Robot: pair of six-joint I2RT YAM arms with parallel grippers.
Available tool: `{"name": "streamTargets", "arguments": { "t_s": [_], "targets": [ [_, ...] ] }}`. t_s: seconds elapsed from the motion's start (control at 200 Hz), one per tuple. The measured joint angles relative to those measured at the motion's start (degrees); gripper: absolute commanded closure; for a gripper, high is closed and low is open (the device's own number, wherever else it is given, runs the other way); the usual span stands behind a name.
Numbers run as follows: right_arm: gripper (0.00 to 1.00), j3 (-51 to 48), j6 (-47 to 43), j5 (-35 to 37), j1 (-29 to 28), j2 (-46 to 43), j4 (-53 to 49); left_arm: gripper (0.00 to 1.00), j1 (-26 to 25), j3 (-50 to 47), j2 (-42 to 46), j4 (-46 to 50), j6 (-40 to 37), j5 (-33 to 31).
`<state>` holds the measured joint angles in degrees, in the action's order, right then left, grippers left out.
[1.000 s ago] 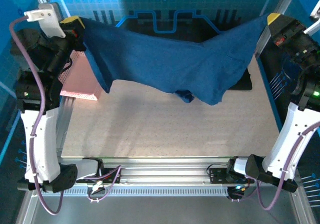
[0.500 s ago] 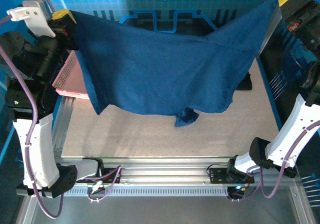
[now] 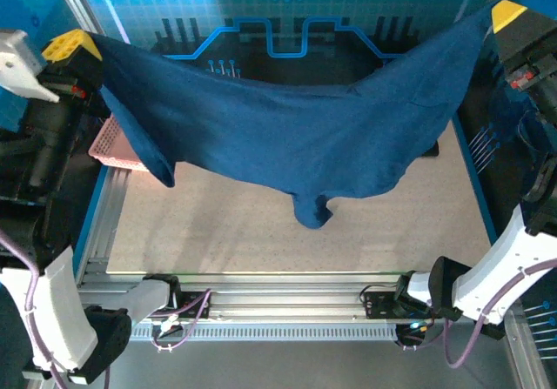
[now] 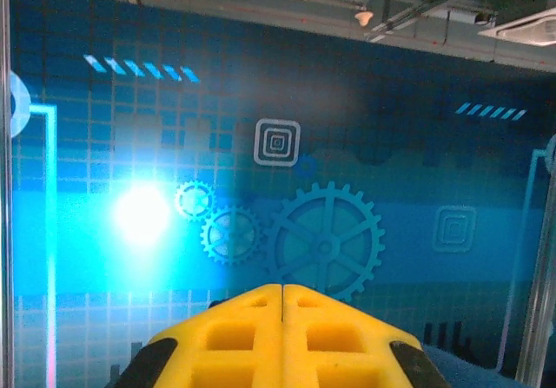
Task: Fold and stack the t-shirts
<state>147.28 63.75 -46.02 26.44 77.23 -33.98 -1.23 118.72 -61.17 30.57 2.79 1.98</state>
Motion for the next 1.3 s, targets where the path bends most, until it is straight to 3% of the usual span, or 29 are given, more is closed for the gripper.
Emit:
{"name": "streamTargets", "arguments": {
  "t_s": [0.26,0.51,0.665,0.855,0.975,1.01,1.03,1.09,1.135,1.145,1.165,1.296],
  "targets": [
    [1.0,4.3,4.8,0.1,0.0,-0.5,3.3,1.0,-0.1,0.5,2.2,0.0,-0.4,0.4],
    [1.0,1.7,4.0,0.2,-0.3,1.2,1.4,1.0,-0.5,-0.5,0.8,-0.9,-1.9,0.3],
    [1.0,-3.3,-2.8,3.6,-8.8,5.0,-3.8,1.0,-0.5,-5.8,-2.3,-4.1,-1.9,0.2],
    [1.0,-5.7,-13.6,10.4,-17.9,18.3,-7.7,1.0,1.8,-14.8,-13.0,-10.6,-0.8,0.2],
    [1.0,3.4,-21.0,18.5,-21.0,35.4,-10.1,1.0,3.5,-14.7,-26.2,-14.9,0.5,-0.1],
    [0.89,8.0,-23.1,21.6,-22.0,41.1,-10.3,1.0,3.8,-12.9,-31.5,-15.5,0.8,-0.3],
    [0.79,11.0,-24.0,23.5,-22.6,45.0,-10.6,0.93,3.9,-11.2,-34.8,-15.4,1.2,-0.3],
    [0.54,16.6,-26.3,28.1,-24.3,53.7,-9.7,0.54,4.3,-5.1,-44.6,-15.5,1.9,-0.5],
    [0.21,18.5,-27.9,32.1,-25.4,58.4,-9.0,0.09,4.6,-1.5,-51.3,-16.5,3.0,-0.6],
    [0.06,18.5,-28.0,32.7,-25.6,59.1,-8.9,0.03,4.7,-1.3,-52.2,-16.8,3.2,-0.7],
    [0.0,18.5,-28.7,34.2,-26.1,60.7,-8.8,0.01,4.8,-1.2,-54.1,-17.4,3.8,-0.9],
    [0.0,16.6,-32.5,40.2,-28.9,63.8,-9.7,0.01,5.5,-1.5,-59.1,-14.9,7.1,-2.4]
  ]
}}
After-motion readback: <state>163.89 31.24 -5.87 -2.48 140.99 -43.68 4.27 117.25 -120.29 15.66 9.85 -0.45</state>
